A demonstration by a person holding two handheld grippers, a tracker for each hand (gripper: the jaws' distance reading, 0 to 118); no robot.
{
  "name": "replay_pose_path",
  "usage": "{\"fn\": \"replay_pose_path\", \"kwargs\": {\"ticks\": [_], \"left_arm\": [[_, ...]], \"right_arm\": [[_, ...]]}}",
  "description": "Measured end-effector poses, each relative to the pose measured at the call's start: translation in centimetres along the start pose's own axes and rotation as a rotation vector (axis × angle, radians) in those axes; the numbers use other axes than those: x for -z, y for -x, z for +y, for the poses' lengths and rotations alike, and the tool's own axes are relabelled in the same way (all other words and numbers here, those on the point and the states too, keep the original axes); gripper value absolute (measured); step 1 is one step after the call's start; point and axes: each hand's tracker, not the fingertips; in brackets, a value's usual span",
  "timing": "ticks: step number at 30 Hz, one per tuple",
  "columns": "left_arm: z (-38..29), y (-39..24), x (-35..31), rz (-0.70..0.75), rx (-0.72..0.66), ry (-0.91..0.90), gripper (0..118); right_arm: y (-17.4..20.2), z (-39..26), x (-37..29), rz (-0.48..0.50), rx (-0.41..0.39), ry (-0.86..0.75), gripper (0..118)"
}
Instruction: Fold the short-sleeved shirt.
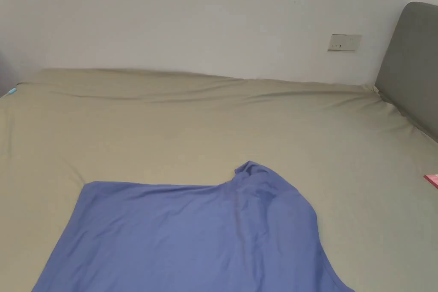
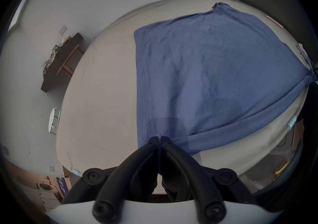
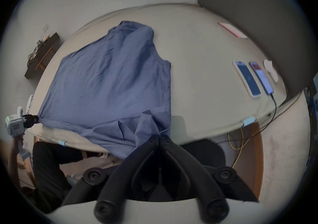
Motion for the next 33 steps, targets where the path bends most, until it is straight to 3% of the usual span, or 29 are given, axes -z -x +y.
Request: {"fn": "replay_pose_path", "kwargs": {"ticks": [3, 7, 8, 10, 11, 12, 16, 19, 22, 25, 30, 32, 33], "left_arm": [[-0.6, -0.4, 0.2, -0.014, 0.015, 0.026, 0], [-0.2, -1.3, 0.3, -0.013, 0.012, 0.032, 5], [0.0, -1.2, 0.2, -0.009, 0.004, 0.023, 15], [0.4, -1.1, -0.5, -0.012, -0.026, -0.048, 69], [0.8, -1.0, -0.9, -0.012, -0.037, -0.095, 91], [1.5, -0.8, -1.5, -0.001, -0.051, -0.138, 106], [6.0, 0.3, -5.9, -0.008, -0.175, -0.348, 107], [10.0, 1.0, -10.7, -0.013, -0.286, -0.551, 107], [13.8, 0.5, -16.2, 0.074, -0.304, -0.763, 106], [17.0, 0.1, -20.8, 0.057, -0.343, -0.906, 106], [19.9, -1.5, -24.7, 0.102, -0.323, -1.053, 102], [20.5, -2.3, -25.4, 0.112, -0.308, -1.071, 79], [20.9, -2.8, -25.6, 0.12, -0.308, -1.082, 57]], "right_arm": [[1.1, -0.8, -0.3, -0.012, -0.039, -0.006, 0], [1.3, 0.3, -0.2, -0.039, -0.012, -0.033, 5], [1.3, 0.7, -0.3, -0.055, -0.012, -0.051, 17], [1.4, 2.1, -0.5, -0.127, -0.057, -0.098, 83], [1.5, 2.9, -0.6, -0.145, -0.078, -0.13, 107], [1.5, 3.9, -0.9, -0.161, -0.092, -0.164, 117], [3.0, 9.3, -4.1, -0.125, -0.095, -0.353, 112], [6.2, 12.9, -7.9, -0.072, -0.122, -0.526, 112], [10.3, 15.5, -12.3, -0.029, -0.181, -0.708, 113], [14.4, 17.4, -16.1, -0.027, -0.25, -0.876, 113], [18.5, 19.7, -19.7, 0.006, -0.331, -1.01, 102], [20.2, 20.1, -20.0, -0.022, -0.354, -1.027, 78], [21.0, 20.2, -19.9, -0.036, -0.366, -1.037, 54]]}}
